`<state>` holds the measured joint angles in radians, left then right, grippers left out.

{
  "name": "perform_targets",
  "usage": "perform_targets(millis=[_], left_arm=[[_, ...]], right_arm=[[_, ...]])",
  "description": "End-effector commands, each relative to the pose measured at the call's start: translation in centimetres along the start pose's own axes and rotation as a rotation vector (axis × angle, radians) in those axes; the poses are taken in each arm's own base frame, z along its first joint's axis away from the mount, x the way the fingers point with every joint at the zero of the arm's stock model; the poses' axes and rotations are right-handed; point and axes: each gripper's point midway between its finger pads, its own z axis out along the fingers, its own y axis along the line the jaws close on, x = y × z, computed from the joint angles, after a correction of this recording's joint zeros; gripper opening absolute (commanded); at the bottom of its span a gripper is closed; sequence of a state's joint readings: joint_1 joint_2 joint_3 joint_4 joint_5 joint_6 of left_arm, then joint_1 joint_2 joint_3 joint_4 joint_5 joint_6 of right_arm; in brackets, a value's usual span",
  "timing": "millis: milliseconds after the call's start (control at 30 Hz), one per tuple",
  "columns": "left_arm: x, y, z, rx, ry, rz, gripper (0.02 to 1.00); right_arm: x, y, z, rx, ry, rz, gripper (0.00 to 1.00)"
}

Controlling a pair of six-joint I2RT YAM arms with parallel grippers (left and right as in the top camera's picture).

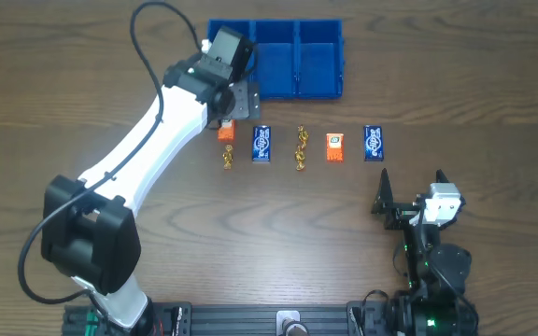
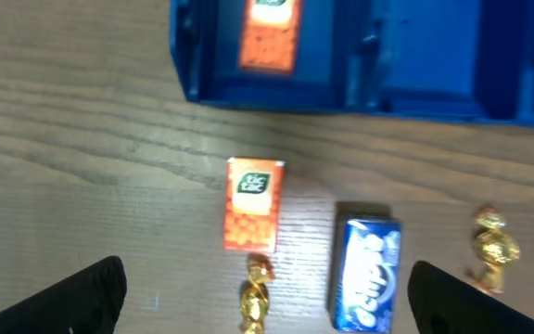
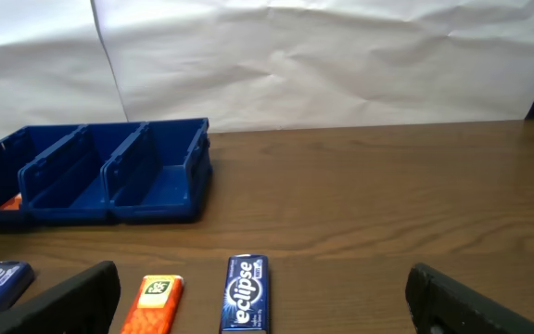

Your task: Sort Candies Into Trays

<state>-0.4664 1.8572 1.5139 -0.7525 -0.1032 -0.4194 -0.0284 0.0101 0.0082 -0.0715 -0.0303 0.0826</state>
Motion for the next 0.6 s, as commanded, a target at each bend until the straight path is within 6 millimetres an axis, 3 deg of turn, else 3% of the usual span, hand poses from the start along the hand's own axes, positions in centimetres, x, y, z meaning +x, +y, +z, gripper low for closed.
perform_targets(millis=[33, 367, 600], left_arm=[[2.0, 1.2, 2.7, -0.028, 0.055, -0.019, 0.958], [4.2, 1.9, 7.6, -0.05, 0.126, -0.016, 0.961], [4.5, 2.1, 8.2, -0.048, 0.142, -0.025, 0.945]], right_arm=[[0.1, 0.2, 0.0, -0.007, 0.003, -0.013, 0.998], [0.1, 0.2, 0.0, -0.007, 0.003, -0.013, 0.998], [0.1, 0.2, 0.0, -0.007, 0.003, -0.013, 0.998]])
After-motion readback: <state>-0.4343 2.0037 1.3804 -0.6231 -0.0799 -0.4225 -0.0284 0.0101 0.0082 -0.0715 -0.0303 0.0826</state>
